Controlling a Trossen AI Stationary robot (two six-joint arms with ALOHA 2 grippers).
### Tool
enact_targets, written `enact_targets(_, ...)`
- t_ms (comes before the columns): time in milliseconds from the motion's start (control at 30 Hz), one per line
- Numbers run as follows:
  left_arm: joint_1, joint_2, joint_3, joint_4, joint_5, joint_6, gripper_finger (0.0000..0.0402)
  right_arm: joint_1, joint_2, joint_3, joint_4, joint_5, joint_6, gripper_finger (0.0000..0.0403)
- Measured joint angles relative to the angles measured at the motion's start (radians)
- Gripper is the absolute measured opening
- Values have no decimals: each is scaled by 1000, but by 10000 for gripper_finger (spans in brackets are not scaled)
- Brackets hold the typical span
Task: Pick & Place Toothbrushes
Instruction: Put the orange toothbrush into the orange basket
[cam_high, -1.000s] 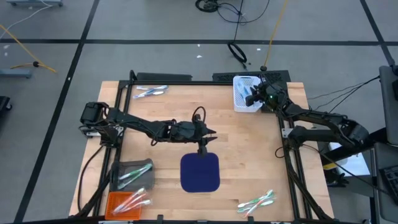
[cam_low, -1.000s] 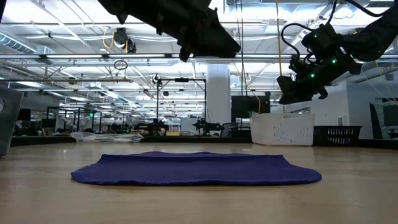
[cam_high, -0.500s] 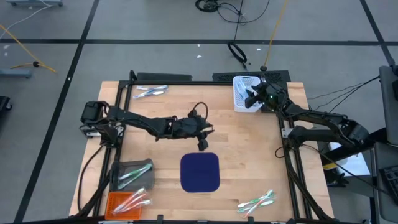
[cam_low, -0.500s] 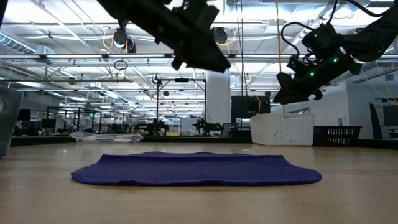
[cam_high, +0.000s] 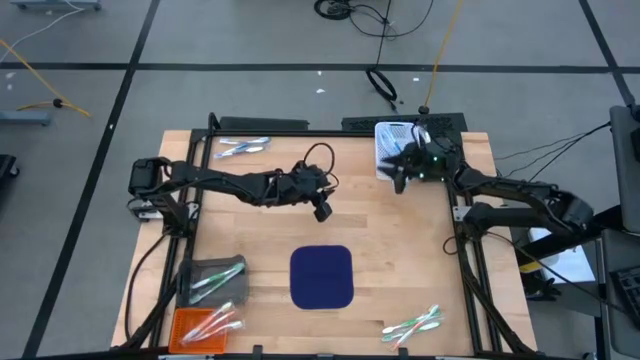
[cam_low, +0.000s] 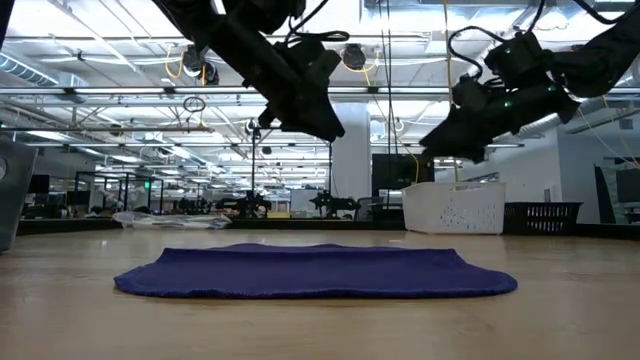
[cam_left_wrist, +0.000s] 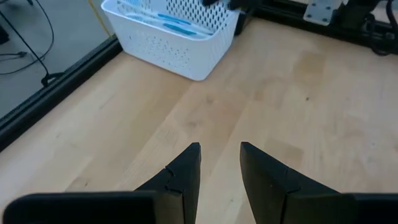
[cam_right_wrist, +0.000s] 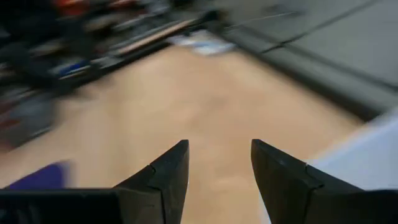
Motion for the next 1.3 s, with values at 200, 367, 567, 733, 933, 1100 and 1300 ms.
enact_targets(200,-3,0,0,-3,2,2,113,201,0,0,-46,-160,19,156)
enact_targets(367,-3,0,0,-3,2,4,113,424,0,0,-86,-157,67,155)
enact_targets(567,-3,0,0,-3,2,4,113,748,0,0,-85,-74,158,155)
enact_targets(733,-3,0,0,-3,2,4,113,1018,0,0,-85,103,238,155)
enact_targets(933,-3,0,0,-2,2,4,113,1302,1,0,-88,335,338,155)
enact_targets(1100,-3,0,0,-2,2,4,113,1510,35,0,-87,527,435,155)
enact_targets(1300,-3,1,0,-2,2,4,113,1690,143,0,-18,678,566,155)
